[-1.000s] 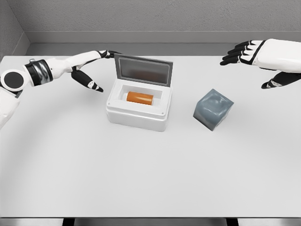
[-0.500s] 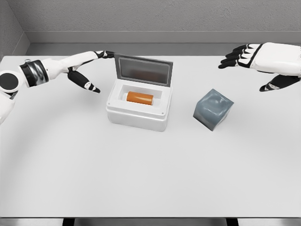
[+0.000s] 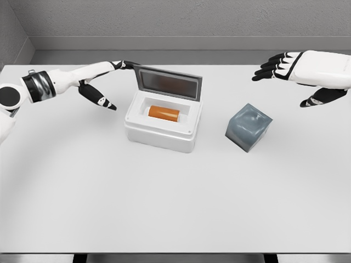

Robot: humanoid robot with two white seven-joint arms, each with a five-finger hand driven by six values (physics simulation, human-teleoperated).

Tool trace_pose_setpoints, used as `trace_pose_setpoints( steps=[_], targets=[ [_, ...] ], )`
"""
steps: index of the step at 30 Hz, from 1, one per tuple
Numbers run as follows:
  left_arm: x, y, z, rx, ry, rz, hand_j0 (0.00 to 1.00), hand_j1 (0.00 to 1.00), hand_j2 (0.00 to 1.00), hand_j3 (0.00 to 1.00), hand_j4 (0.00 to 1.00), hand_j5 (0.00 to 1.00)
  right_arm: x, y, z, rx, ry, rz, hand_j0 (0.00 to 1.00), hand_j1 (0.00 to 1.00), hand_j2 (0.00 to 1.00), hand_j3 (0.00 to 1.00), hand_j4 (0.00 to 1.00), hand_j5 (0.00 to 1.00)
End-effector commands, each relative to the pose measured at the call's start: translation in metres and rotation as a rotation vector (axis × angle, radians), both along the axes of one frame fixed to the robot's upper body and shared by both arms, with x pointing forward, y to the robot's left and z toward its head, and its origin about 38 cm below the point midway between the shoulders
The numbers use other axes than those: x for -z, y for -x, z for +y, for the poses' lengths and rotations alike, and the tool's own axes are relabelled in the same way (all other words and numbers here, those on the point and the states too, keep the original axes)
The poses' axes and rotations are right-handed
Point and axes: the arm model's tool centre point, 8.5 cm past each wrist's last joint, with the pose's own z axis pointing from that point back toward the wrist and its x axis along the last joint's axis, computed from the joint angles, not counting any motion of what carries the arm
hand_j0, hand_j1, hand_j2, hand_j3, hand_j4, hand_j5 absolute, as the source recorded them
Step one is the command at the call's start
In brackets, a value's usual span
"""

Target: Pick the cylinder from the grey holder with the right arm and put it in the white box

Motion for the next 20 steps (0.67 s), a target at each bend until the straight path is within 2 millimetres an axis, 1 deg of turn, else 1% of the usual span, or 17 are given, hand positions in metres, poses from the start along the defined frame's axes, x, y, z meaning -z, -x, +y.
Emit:
trace_pose_setpoints(
  steps=[1,3,5,6,7,8,9,11,13,18,20],
  targets=[
    [-0.002,-0.002,0.01,-0.027,0.02,0.005,1.0,1.0,1.0,1.0,1.0,1.0,-0.001,0.0,0.0,0.003,-0.005,0.001,1.0,1.0,1.0,1.0,1.0,1.0],
    [-0.002,-0.002,0.017,-0.043,0.025,0.009,1.0,1.0,1.0,1.0,1.0,1.0,-0.001,0.0,0.0,0.003,-0.005,0.001,1.0,1.0,1.0,1.0,1.0,1.0],
    [0.001,-0.006,0.036,-0.103,0.037,0.028,1.0,1.0,1.0,1.0,1.0,1.0,-0.001,0.0,0.0,0.003,-0.005,-0.001,1.0,1.0,1.0,1.0,1.0,1.0],
    [-0.003,-0.008,0.045,-0.129,0.055,0.02,1.0,1.0,1.0,1.0,1.0,1.0,-0.001,0.0,0.0,0.002,-0.006,0.001,1.0,1.0,1.0,1.0,1.0,1.0],
    [0.002,-0.008,0.051,-0.144,0.058,0.027,1.0,1.0,1.0,1.0,1.0,1.0,-0.001,0.0,0.0,0.002,-0.006,0.001,1.0,1.0,1.0,1.0,1.0,1.0],
    [0.003,-0.008,0.065,-0.169,0.075,0.014,1.0,1.0,1.0,1.0,1.0,1.0,-0.001,0.0,0.0,0.002,-0.006,0.001,1.0,1.0,1.0,1.0,1.0,1.0],
    [0.007,-0.008,0.073,-0.19,0.074,0.024,1.0,1.0,1.0,1.0,1.0,1.0,-0.001,0.0,0.0,0.002,-0.006,0.001,1.0,1.0,1.0,1.0,1.0,1.0],
    [0.012,-0.008,0.081,-0.22,0.094,0.043,1.0,1.0,1.0,1.0,1.0,1.0,-0.001,0.0,0.0,0.003,-0.005,0.001,1.0,1.0,1.0,1.0,1.0,1.0],
    [0.022,-0.006,0.097,-0.266,0.089,0.073,1.0,1.0,1.0,1.0,1.0,1.0,0.0,0.0,0.0,0.002,-0.005,0.002,1.0,1.0,1.0,1.0,1.0,1.0],
    [0.028,-0.005,0.101,-0.279,0.087,0.086,1.0,1.0,1.0,1.0,1.0,1.0,-0.001,0.001,-0.002,0.007,-0.001,0.002,1.0,1.0,1.0,1.0,1.0,1.0],
    [0.031,-0.004,0.107,-0.299,0.086,0.097,1.0,1.0,1.0,1.0,1.0,1.0,-0.001,0.001,-0.003,0.008,-0.001,0.002,1.0,1.0,1.0,1.0,1.0,1.0]
  ],
)
